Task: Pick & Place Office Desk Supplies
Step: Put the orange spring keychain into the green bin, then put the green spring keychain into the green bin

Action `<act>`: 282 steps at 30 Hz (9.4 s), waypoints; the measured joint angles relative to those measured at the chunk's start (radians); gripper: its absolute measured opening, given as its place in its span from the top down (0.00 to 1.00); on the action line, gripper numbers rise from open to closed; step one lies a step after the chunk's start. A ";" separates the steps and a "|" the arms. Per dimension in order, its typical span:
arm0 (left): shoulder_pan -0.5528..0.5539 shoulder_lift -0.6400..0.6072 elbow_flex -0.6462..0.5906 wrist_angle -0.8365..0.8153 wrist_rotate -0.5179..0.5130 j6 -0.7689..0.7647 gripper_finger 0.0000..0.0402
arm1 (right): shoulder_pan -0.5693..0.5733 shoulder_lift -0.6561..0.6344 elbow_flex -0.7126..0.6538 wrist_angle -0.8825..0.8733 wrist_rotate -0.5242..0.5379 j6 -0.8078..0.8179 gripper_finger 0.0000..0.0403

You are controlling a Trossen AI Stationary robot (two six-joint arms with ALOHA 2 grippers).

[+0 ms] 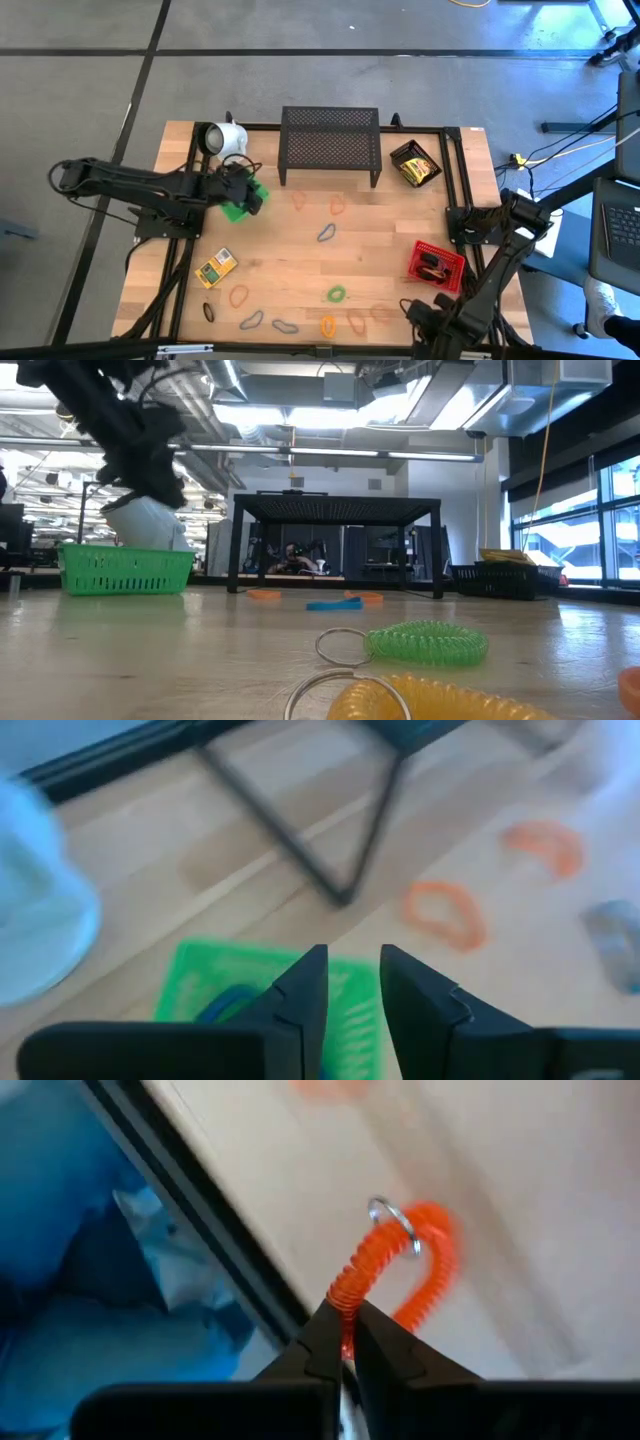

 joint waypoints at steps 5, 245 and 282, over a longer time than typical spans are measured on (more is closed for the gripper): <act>-0.025 -0.023 0.002 0.215 0.084 0.186 0.78 | -0.012 -0.048 0.099 -0.161 0.227 -0.104 0.95; -0.485 0.512 0.241 0.532 0.117 0.151 0.69 | -0.554 0.169 -0.209 0.829 0.176 -1.512 0.43; -0.488 0.556 0.241 0.720 0.098 0.120 0.55 | -0.556 -0.094 -0.211 0.783 0.463 -1.675 0.92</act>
